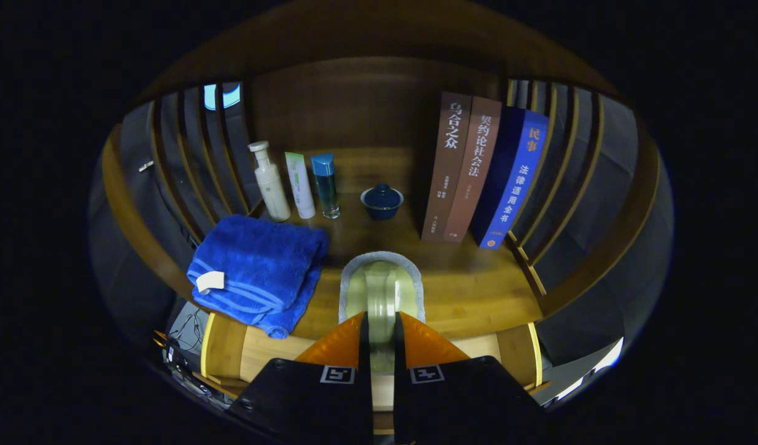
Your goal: Pull open the drawer, take out the items inside it, and place them on the countertop above the cabinet.
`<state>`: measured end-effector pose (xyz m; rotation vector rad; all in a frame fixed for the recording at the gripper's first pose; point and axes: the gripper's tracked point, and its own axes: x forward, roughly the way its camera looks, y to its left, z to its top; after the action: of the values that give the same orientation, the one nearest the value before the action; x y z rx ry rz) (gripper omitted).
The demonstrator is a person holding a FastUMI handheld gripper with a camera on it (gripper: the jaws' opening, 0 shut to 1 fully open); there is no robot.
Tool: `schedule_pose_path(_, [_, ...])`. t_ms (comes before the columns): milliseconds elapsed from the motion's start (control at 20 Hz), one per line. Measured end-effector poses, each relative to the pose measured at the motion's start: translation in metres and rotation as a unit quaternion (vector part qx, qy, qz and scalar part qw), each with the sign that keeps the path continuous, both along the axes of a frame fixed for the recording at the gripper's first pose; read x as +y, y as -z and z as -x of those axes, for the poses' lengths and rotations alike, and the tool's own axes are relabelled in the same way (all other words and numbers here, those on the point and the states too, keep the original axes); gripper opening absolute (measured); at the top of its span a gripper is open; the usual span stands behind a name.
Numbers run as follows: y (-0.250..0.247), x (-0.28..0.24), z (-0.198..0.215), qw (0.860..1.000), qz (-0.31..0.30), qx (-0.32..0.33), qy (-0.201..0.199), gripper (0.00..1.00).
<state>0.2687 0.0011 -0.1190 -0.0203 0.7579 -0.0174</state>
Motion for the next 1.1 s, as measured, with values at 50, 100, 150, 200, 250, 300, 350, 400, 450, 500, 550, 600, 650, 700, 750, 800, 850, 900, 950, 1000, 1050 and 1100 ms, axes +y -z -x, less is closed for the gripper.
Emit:
schedule_pose_path(50, [0.004,0.003,-0.008,1.0,-0.002,0.005,-0.003,0.17])
schedule_pose_path(100, [0.008,0.004,-0.016,1.0,-0.003,0.01,-0.006,0.17])
schedule_pose_path(150, [0.014,0.004,-0.025,1.0,0.0,0.015,-0.007,0.17])
schedule_pose_path(200, [0.019,0.005,-0.033,1.0,0.003,0.019,-0.01,0.18])
schedule_pose_path(250, [0.025,0.005,-0.039,1.0,0.007,0.025,-0.012,0.17])
schedule_pose_path(300, [0.032,0.006,-0.045,0.999,0.008,0.03,-0.015,0.18])
schedule_pose_path(350, [0.038,0.007,-0.049,0.999,0.006,0.037,-0.015,0.17])
schedule_pose_path(400, [0.044,0.008,-0.054,0.999,0.002,0.043,-0.013,0.17])
schedule_pose_path(450, [0.045,0.007,-0.058,0.999,-0.003,0.042,-0.007,0.17])
schedule_pose_path(500, [0.046,0.006,-0.062,0.999,-0.003,0.04,-0.007,0.17])
schedule_pose_path(550, [0.047,0.005,-0.065,0.999,-0.002,0.041,-0.009,0.18])
schedule_pose_path(600, [0.046,0.005,-0.065,0.999,0.0,0.044,-0.011,0.2])
schedule_pose_path(650, [0.051,0.004,-0.069,0.999,-0.001,0.047,-0.011,0.21])
schedule_pose_path(700, [0.054,0.004,-0.068,0.999,-0.005,0.053,-0.01,0.23])
schedule_pose_path(750, [0.055,0.004,-0.069,0.999,-0.01,0.053,-0.008,0.25])
schedule_pose_path(800, [0.053,0.003,-0.071,0.998,-0.016,0.053,-0.006,0.26])
schedule_pose_path(850, [0.056,0.002,-0.072,0.999,-0.018,0.051,-0.004,0.28])
schedule_pose_path(900, [0.053,0.001,-0.071,0.999,-0.021,0.048,-0.004,0.3])
schedule_pose_path(950, [0.053,0.0,-0.073,0.999,-0.023,0.044,-0.004,0.41])
schedule_pose_path(1000, [0.05,-0.001,-0.072,0.999,-0.023,0.039,-0.005,0.47])
schedule_pose_path(1050, [0.047,0.001,-0.072,0.999,-0.024,0.035,-0.009,0.6])
schedule_pose_path(1100, [0.043,0.002,-0.071,0.999,-0.026,0.03,-0.013,0.73])
